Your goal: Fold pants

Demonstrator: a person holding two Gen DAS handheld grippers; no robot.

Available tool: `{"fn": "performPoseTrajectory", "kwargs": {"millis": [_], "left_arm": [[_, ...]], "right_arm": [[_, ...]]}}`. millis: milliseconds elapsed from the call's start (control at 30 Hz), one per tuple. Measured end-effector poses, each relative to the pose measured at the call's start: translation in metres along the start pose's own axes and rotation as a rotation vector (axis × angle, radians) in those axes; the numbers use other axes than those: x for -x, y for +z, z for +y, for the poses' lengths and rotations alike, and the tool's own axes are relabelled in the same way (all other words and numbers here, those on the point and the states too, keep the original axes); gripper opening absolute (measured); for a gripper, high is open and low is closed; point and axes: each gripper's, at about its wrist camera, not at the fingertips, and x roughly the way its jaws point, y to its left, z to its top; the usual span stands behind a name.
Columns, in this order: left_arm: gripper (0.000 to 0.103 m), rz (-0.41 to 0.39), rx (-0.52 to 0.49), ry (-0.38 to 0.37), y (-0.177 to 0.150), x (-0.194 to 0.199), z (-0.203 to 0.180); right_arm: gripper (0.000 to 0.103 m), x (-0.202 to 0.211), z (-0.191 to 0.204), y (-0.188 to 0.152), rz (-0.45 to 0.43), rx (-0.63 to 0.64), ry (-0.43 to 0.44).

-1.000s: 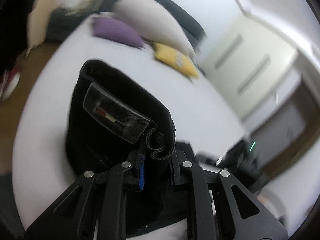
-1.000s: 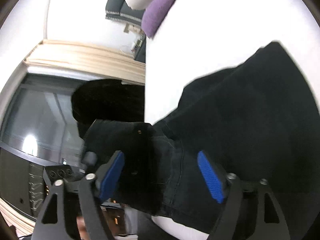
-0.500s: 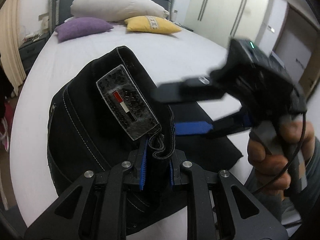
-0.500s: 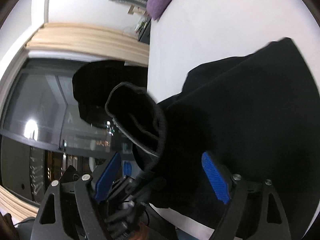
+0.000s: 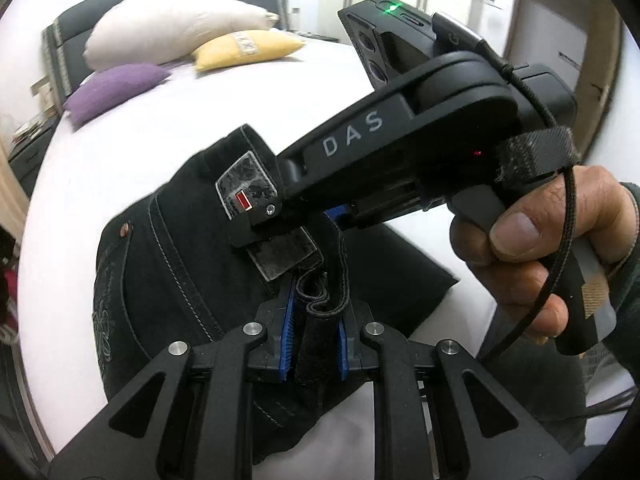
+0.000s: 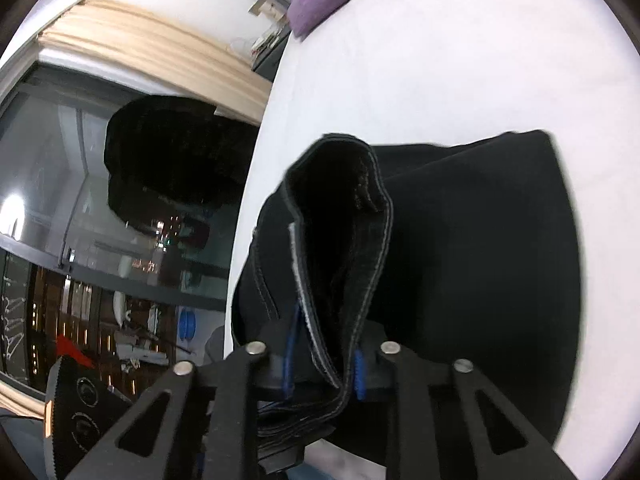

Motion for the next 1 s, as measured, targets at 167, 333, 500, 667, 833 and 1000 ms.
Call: {"fn": "performPoseTrajectory", "kwargs": {"millis": [167,333,500,667,833,1000], "left_arm": [[0.016,-0.001,-0.055,-0.041,0.02,-0.023,-0.026],[0.016,0.021,-0.069,-0.079,0.029,-0.052,-0.041],[0.016,0.11,-0.026,-0.117,0.027,-0.082,-0.032],[0.016,0.071,0.101,-0.23,0.026,-0.041,0.005],[0.016,-0.002,0.234,-0.119,0.017,-0.011,0.079],[0.016,-0.003,0.299,-0.09,0.011,-0.015,0.117]], "right_arm": [[0.02,0.025,-0.028,0.005,-0.045,-0.025,-0.013],[0.019,0.04,-0.06,0.008,-0.064,-0.051,-0.032],[0.019,0.022,-0.105,-0.002,-0.037,-0.136,0.009],[0.03,0.023,-0.114,-0.009,-0.078,-0.169,0.102],[0.045,0.058,-0.101,-0.003,-0.151,-0.163,-0.015],[0.045,0.074,-0.054,-0.011,-0.172,-0.037,0.082]]}}
